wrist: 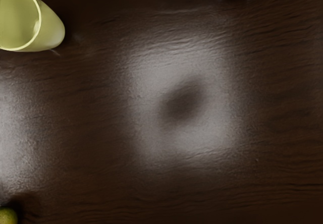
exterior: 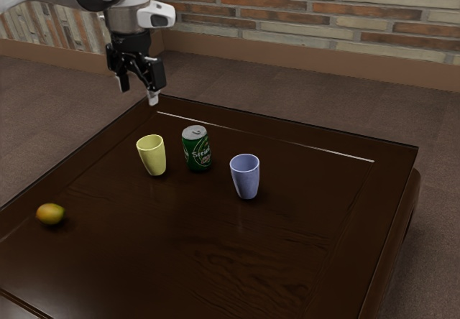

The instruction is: Place the left cup onto the right cup

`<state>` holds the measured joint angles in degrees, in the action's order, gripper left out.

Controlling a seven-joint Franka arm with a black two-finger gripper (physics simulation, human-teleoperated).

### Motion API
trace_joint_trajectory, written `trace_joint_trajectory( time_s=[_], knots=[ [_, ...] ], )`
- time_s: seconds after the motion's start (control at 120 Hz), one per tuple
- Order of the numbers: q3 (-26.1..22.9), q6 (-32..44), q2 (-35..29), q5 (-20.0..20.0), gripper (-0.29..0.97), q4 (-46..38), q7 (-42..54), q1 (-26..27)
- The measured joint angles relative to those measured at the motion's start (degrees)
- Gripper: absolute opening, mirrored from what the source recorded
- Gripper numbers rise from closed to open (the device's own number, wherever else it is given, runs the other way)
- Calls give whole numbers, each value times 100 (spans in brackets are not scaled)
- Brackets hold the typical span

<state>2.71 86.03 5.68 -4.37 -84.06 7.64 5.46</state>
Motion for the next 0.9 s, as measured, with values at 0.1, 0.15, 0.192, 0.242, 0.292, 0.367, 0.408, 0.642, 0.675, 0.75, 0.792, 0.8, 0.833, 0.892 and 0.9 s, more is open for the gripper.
trace_joint_trajectory(
  time_s=[0.1, 0.15, 0.192, 0.242, 0.292, 0.367, 0.408, 0.642, 0.675, 0.75, 0.792, 0.8, 0.833, 0.892, 0.9],
  knots=[
    [25, 131, 75, -13, 68, -12, 44, -40],
    [49, 211, 191, -15, 68, -22, 65, -66],
    [101, 271, 326, -4, 68, -24, 81, -70],
    [138, 332, 502, 16, 68, -25, 99, -115],
    [151, 395, 665, 32, 66, -25, 116, -180],
    [160, 498, 902, 52, 61, -19, 138, -268],
    [212, 559, 1033, 62, 57, 0, 150, -283],
    [326, 1104, 1935, 103, 41, 323, 350, -546],
    [323, 1204, 2085, 107, 39, 434, 409, -579],
    [315, 1436, 2345, 111, 36, 625, 559, -661],
    [303, 1539, 2461, 112, 35, 700, 642, -709],
    [301, 1565, 2483, 112, 35, 709, 660, -719],
    [293, 1665, 2569, 114, 34, 735, 733, -756],
    [290, 1835, 2692, 151, 33, 755, 865, -831],
    [290, 1858, 2707, 155, 33, 757, 883, -840]
  ],
)
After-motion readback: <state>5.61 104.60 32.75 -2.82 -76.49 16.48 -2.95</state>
